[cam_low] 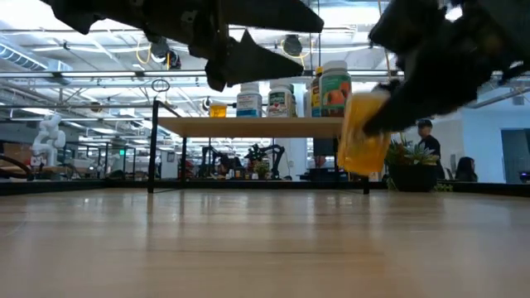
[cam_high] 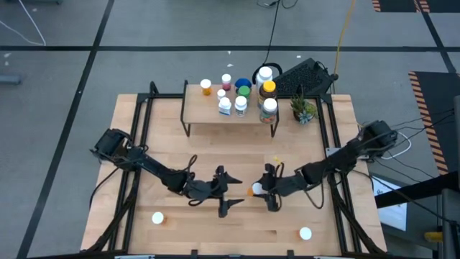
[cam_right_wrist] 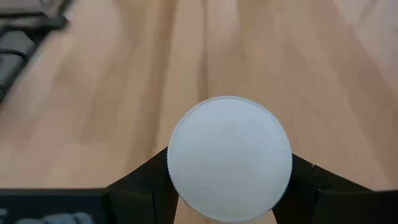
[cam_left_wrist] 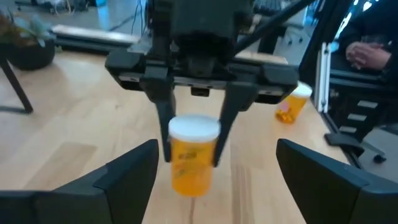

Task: Pick and place medicine bottles onto shelf by color
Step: Put the middle orange pill bottle aligned with the other orange pill bottle on the shelf, then put the right orange pill bottle aligned with the other orange pill bottle on the shelf

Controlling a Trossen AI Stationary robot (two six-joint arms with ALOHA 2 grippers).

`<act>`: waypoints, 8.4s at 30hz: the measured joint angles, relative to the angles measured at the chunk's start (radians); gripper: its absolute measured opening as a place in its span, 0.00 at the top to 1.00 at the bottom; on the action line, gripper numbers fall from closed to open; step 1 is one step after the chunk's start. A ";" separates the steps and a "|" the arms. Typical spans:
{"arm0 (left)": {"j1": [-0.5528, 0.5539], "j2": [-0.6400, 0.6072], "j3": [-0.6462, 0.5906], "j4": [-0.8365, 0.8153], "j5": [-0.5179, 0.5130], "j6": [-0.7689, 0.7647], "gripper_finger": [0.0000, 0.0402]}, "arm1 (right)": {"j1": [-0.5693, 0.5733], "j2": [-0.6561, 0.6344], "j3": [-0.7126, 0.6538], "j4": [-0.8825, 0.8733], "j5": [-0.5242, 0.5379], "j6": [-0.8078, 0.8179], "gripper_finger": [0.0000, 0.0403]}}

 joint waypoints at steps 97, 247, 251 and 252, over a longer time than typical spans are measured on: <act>0.124 0.283 0.089 0.135 0.167 0.050 0.31 | 0.089 -0.085 0.082 -0.201 0.025 -0.076 0.11; -0.167 -0.426 0.089 -1.023 -0.086 -0.379 0.40 | 0.080 0.152 0.310 -0.278 -0.061 -0.030 0.11; -0.161 -0.295 0.089 -0.721 -0.086 -0.167 0.40 | 0.164 0.005 0.311 -0.479 -0.160 -0.051 0.11; -0.158 -0.263 0.089 -0.645 -0.085 -0.112 0.40 | 0.187 -0.031 0.312 -0.538 -0.172 -0.040 0.11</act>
